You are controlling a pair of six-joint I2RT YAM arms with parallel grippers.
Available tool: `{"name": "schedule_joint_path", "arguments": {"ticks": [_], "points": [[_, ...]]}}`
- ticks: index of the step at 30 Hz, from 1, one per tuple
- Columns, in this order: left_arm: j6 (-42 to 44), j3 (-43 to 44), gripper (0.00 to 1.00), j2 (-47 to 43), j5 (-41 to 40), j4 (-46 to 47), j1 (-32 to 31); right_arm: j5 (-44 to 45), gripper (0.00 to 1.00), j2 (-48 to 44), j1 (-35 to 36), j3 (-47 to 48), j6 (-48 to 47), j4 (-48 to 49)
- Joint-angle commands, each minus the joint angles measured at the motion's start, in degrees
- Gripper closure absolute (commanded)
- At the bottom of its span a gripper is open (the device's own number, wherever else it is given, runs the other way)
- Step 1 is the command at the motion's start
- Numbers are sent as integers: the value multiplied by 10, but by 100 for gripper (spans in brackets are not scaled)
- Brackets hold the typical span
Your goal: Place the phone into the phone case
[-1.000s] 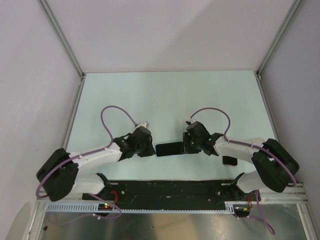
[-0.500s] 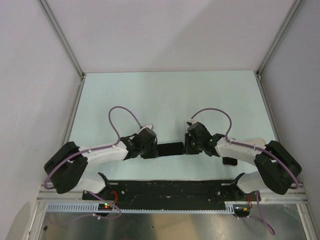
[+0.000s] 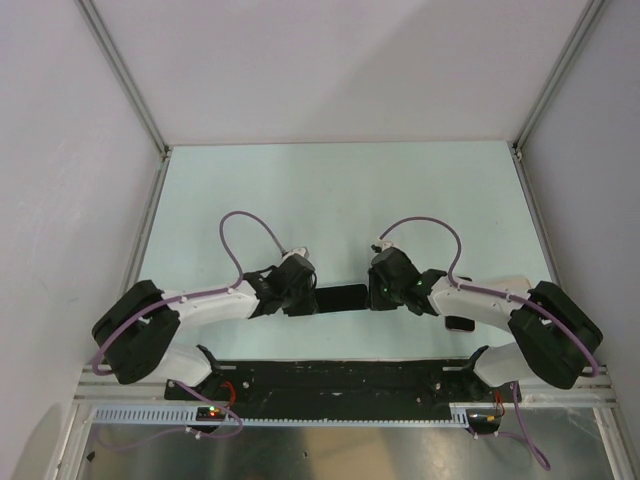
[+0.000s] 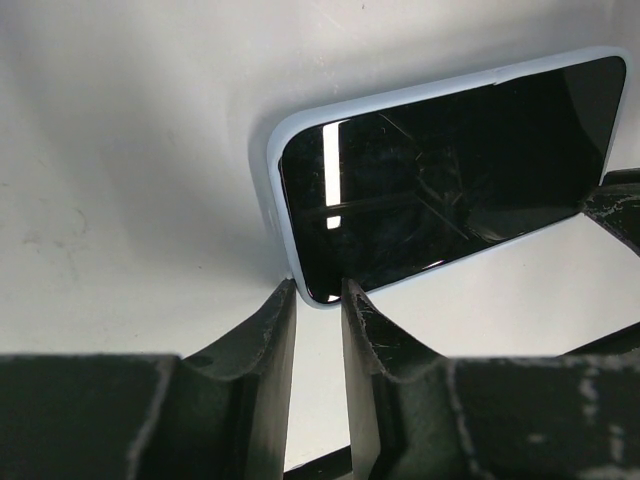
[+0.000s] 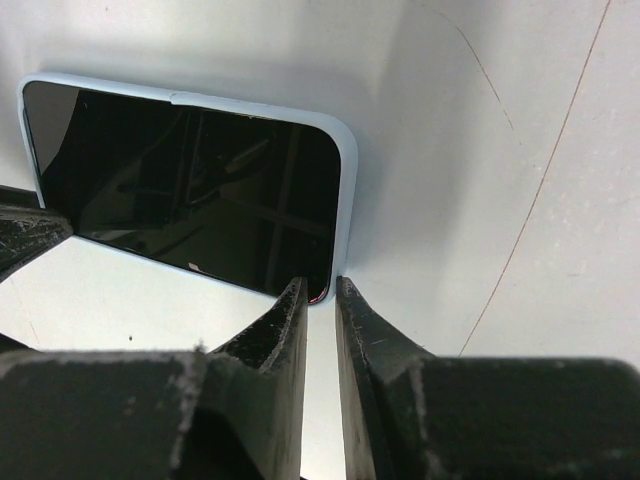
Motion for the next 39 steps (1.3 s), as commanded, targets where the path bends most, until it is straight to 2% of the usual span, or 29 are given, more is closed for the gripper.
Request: {"name": "schedule_joint_path", "arguments": {"ticks": [1, 16, 26, 34, 39], "points": [[8, 11, 72, 16, -26, 13, -4, -11, 82, 41, 23, -32, 14, -37], [27, 12, 72, 39, -32, 13, 5, 17, 88, 124, 68, -35, 53, -31], [47, 29, 72, 76, -35, 13, 15, 17, 92, 56, 70, 17, 53, -69], [58, 48, 72, 116, -46, 6, 15, -2, 81, 87, 55, 34, 49, -45], [63, 64, 72, 134, -49, 2, 16, -29, 79, 102, 59, 33, 54, -20]]}}
